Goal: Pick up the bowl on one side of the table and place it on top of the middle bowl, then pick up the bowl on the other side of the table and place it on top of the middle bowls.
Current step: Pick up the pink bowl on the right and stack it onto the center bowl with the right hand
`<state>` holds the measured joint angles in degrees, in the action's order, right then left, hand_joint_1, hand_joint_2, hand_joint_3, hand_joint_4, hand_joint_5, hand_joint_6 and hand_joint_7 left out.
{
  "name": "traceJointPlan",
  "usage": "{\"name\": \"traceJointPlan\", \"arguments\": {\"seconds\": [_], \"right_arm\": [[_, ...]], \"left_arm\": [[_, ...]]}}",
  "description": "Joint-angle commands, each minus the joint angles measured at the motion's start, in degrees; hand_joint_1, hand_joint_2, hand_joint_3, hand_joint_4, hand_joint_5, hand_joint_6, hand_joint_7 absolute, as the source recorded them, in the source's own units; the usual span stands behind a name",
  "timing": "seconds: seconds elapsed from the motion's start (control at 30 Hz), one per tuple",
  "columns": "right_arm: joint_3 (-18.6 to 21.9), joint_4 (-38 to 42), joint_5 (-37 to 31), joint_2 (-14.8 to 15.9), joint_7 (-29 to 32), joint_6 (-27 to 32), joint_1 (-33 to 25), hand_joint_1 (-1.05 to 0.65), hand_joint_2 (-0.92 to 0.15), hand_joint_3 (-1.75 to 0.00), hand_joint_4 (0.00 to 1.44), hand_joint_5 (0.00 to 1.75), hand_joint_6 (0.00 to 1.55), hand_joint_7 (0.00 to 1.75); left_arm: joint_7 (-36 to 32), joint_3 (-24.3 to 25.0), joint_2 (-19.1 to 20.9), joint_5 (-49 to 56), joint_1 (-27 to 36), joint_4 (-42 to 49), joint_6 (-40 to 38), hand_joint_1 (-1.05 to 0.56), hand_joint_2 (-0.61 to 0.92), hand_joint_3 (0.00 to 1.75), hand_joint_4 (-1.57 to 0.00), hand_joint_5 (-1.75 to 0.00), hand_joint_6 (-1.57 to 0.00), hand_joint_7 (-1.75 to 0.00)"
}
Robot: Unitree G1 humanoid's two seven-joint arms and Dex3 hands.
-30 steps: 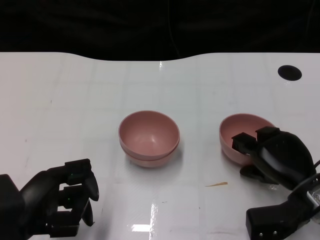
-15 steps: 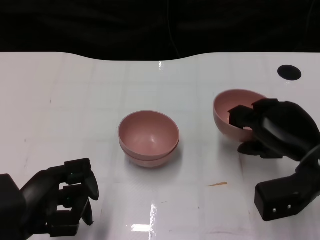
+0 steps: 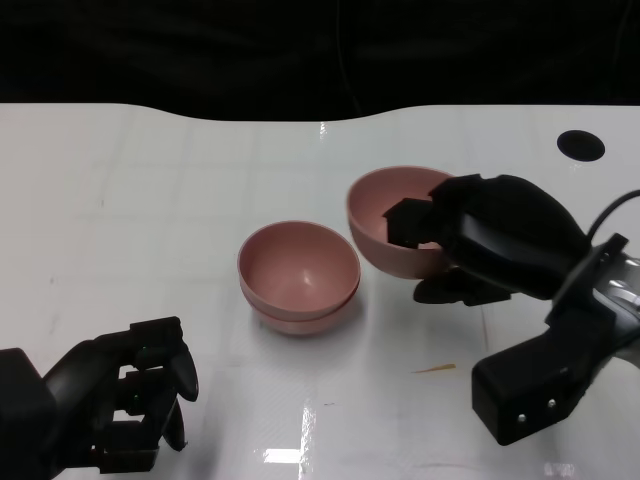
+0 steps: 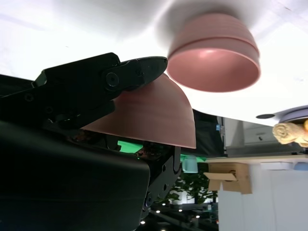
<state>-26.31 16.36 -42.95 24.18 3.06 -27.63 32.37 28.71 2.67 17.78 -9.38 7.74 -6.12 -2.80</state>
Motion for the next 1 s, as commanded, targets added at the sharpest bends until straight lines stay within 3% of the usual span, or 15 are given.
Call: {"name": "traceJointPlan", "arguments": {"seconds": [0.03, 0.2, 0.37, 0.53, 0.83, 1.0], "right_arm": [[-0.17, -1.74, 0.05, -1.91, -2.55, 0.45, 3.36, -0.27, -0.92, -0.10, 0.82, 1.75, 0.71, 1.36], [-1.13, -1.55, -0.72, -4.47, -4.70, 0.26, 5.88, -0.27, -0.92, -0.13, 0.84, 1.75, 0.74, 1.29], [-2.33, -0.13, -2.49, -6.96, -3.88, -0.51, 7.92, -0.26, -0.90, -0.19, 0.87, 1.75, 0.63, 1.63], [-3.42, -0.08, -3.62, -9.22, -4.25, 0.26, 8.80, -0.25, -0.86, -0.16, 0.89, 1.75, 0.58, 1.72], [-4.72, 2.43, -5.11, -10.37, -1.74, -0.48, 7.80, -0.22, -0.84, -0.09, 0.88, 1.75, 0.69, 1.39], [-5.35, 4.10, -5.53, -10.68, -0.19, -0.82, 7.65, -0.21, -0.86, -0.08, 0.89, 1.75, 0.62, 1.60]], "left_arm": [[-0.52, 0.06, 0.30, 0.20, -0.11, 0.24, 0.44, 0.30, 0.75, 1.14, -0.71, -1.75, -0.61, -1.75], [-0.71, -0.24, -0.06, 0.18, -0.10, 0.07, -0.12, 0.30, 0.77, 1.13, -0.73, -1.75, -0.62, -1.75], [-0.68, -0.32, -0.27, -0.08, -0.11, -0.10, -0.61, 0.29, 0.77, 1.12, -0.72, -1.75, -0.61, -1.75], [-0.84, -0.45, -0.38, -0.21, 0.13, -1.19, -2.04, 0.28, 0.77, 1.11, -0.72, -1.75, -0.61, -1.75], [-1.30, -0.57, -0.07, 0.04, 0.79, -2.86, -3.33, 0.27, 0.77, 1.10, -0.71, -1.75, -0.61, -1.75], [-1.04, -0.40, -0.13, -0.31, 0.77, -2.75, -3.46, 0.28, 0.76, 1.11, -0.71, -1.75, -0.61, -1.75]]}}
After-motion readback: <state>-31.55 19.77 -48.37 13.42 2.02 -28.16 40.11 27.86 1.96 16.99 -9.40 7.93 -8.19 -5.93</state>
